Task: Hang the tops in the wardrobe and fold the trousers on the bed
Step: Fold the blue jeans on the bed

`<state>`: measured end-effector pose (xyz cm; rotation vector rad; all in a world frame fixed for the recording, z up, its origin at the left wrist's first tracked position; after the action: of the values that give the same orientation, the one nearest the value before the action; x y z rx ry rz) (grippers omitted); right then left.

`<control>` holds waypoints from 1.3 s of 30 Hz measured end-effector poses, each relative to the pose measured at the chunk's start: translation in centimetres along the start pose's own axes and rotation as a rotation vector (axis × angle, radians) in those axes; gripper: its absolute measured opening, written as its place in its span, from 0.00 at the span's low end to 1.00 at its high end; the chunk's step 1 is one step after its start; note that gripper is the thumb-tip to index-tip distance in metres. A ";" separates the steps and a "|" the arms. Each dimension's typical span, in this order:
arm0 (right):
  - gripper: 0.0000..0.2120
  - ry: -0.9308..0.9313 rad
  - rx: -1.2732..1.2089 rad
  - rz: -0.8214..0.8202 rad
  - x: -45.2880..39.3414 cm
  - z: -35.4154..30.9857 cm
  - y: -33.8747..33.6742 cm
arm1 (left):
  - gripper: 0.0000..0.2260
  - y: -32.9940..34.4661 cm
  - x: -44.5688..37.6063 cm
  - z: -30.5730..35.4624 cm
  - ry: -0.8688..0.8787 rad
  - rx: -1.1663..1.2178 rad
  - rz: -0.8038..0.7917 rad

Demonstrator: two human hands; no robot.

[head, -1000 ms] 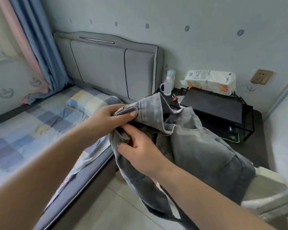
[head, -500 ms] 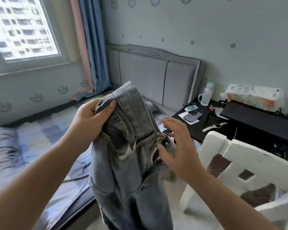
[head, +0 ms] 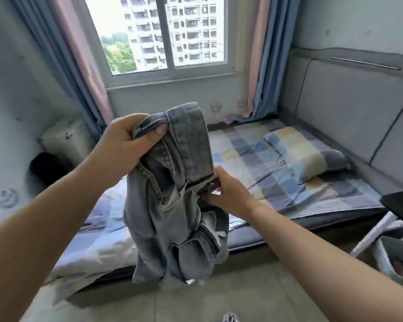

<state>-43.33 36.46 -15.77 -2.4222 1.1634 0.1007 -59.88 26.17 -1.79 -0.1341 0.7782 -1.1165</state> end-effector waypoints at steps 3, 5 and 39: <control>0.24 -0.124 -0.068 -0.106 -3.4 -0.4 3.9 | 0.08 -4.7 0.6 -1.3 -0.029 -0.106 0.086; 0.17 -0.204 -0.029 -0.202 -5.4 0.1 6.8 | 0.08 -7.9 1.3 -2.3 -0.047 -0.227 0.176; 0.07 0.141 -1.111 -0.341 -38.3 -6.7 18.0 | 0.02 -38.5 5.0 -20.1 -0.607 -0.456 0.962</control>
<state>-82.39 51.57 -6.64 -3.6010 0.8070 0.6148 -100.40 9.73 -1.00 -0.4082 0.4290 0.0463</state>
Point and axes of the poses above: each hand's wrist, its own x-axis away from the middle knuckle, its own y-axis out of the palm, z = x × y, the point moved 3 cm from there along -x, towards the middle knuckle, and after that the axes turned 12 degrees about -x, right-handed, at the moved point
